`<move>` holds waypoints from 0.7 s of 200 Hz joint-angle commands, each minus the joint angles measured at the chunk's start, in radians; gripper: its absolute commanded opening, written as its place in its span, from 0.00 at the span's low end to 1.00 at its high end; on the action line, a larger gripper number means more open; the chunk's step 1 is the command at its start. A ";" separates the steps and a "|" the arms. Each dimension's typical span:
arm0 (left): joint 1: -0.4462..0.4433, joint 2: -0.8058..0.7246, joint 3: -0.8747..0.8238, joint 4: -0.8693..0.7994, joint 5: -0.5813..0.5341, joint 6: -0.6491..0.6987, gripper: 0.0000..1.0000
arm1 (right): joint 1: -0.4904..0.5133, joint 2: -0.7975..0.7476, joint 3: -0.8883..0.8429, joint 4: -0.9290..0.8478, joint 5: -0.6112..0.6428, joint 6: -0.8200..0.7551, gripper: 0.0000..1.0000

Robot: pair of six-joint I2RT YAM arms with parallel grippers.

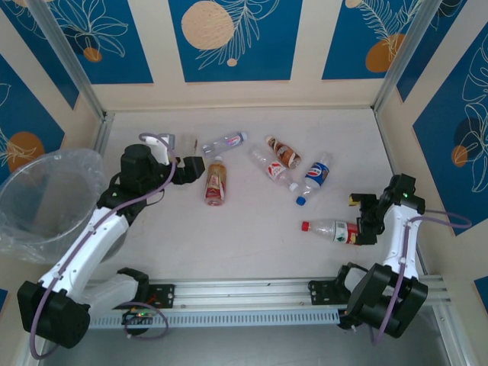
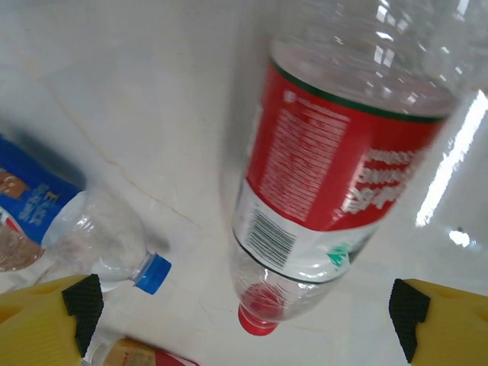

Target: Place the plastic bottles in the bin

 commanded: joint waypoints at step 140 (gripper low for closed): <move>-0.061 0.244 0.050 0.266 -0.053 0.117 1.00 | -0.022 0.322 -0.089 0.169 0.100 0.124 0.99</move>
